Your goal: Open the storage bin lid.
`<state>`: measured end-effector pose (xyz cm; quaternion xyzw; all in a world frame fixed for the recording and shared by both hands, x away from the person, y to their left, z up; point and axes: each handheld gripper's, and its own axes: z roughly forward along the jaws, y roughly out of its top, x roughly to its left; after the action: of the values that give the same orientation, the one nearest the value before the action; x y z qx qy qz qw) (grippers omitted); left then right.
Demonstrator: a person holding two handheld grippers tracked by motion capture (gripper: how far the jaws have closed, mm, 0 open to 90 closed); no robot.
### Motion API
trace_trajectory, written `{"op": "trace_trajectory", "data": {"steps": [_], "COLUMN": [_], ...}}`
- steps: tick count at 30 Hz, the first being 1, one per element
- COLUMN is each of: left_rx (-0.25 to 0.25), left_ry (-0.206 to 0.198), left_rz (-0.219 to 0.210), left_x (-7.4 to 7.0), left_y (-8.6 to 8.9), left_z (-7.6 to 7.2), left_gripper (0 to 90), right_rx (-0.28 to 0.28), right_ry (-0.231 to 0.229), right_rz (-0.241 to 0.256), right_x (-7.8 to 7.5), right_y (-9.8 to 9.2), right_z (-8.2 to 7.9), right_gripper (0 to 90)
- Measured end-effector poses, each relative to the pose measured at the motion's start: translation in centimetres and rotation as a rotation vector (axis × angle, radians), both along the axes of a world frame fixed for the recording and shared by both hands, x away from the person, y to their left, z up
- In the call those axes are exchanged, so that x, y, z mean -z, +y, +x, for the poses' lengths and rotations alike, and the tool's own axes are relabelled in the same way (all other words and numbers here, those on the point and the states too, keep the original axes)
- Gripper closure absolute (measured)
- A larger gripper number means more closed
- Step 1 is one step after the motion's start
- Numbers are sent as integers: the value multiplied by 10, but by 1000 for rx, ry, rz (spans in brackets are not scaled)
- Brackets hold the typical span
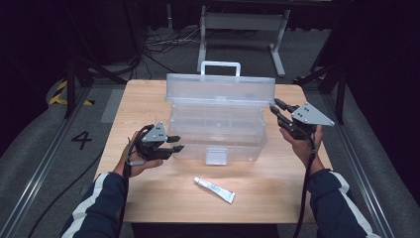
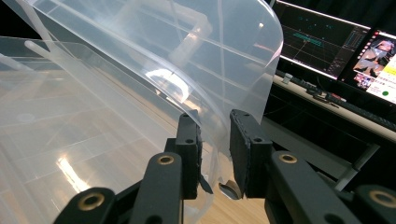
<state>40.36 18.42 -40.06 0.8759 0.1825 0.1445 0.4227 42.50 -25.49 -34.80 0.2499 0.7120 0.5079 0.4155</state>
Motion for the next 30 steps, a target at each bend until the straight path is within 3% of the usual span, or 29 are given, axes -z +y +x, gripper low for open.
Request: {"op": "trace_trajectory", "data": {"steps": [6, 21, 30], "left_rx": [28, 80, 86], "left_ry": [8, 39, 54], "left_rz": [45, 68, 115], "left_x": [-2, -1, 3], "left_y": [-4, -13, -19], "left_z": [5, 14, 19], "left_gripper": [646, 640, 645], "right_rx": [15, 73, 110], "right_ry": [-4, -21, -37], "right_rz": [9, 12, 4], "right_x": [-4, -12, -17], "right_y": [1, 8, 12], "right_z": [3, 10, 16], "right_gripper": [749, 775, 792]}}
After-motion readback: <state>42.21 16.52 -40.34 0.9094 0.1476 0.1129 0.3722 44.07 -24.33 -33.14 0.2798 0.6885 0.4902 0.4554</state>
